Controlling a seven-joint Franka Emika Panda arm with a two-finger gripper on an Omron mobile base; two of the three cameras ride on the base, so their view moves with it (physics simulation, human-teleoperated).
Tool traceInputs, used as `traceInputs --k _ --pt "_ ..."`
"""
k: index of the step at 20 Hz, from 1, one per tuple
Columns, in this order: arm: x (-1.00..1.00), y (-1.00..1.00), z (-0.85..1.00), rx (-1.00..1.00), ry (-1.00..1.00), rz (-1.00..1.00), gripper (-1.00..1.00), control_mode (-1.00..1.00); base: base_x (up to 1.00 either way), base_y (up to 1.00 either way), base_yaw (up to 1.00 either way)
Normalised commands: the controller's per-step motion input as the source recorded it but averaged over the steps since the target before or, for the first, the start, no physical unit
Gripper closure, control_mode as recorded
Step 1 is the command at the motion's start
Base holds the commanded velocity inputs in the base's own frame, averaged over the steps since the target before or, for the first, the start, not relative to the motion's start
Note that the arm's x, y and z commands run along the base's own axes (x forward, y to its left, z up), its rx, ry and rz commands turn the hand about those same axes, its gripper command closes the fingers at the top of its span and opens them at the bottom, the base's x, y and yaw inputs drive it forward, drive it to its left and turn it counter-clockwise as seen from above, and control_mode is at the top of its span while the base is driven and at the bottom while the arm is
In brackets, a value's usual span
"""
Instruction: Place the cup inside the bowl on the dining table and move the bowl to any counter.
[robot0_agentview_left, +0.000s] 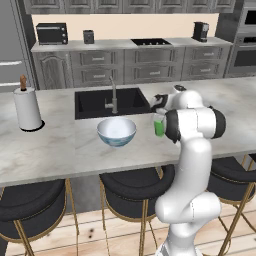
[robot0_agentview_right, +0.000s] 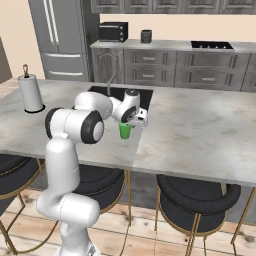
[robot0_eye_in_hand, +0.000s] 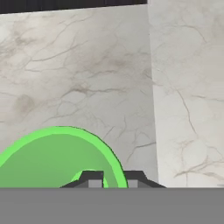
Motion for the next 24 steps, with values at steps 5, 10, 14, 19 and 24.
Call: traceInputs --k 5,10,14,19,24 --pt "0.00 0.00 0.43 0.00 0.01 0.00 1.00 -1.00 0.00 0.00 0.00" --pt "0.00 0.02 0.35 0.00 0.00 0.00 1.00 -1.00 0.00 0.00 0.00" --pt "0.00 0.06 0.33 0.00 0.00 0.00 1.00 -1.00 0.00 0.00 0.00" --pt "0.00 0.07 0.26 0.00 0.00 0.00 1.00 -1.00 0.00 0.00 0.00" --pt "-0.06 0.25 0.11 0.00 0.00 0.00 1.00 -1.00 0.00 0.00 0.00"
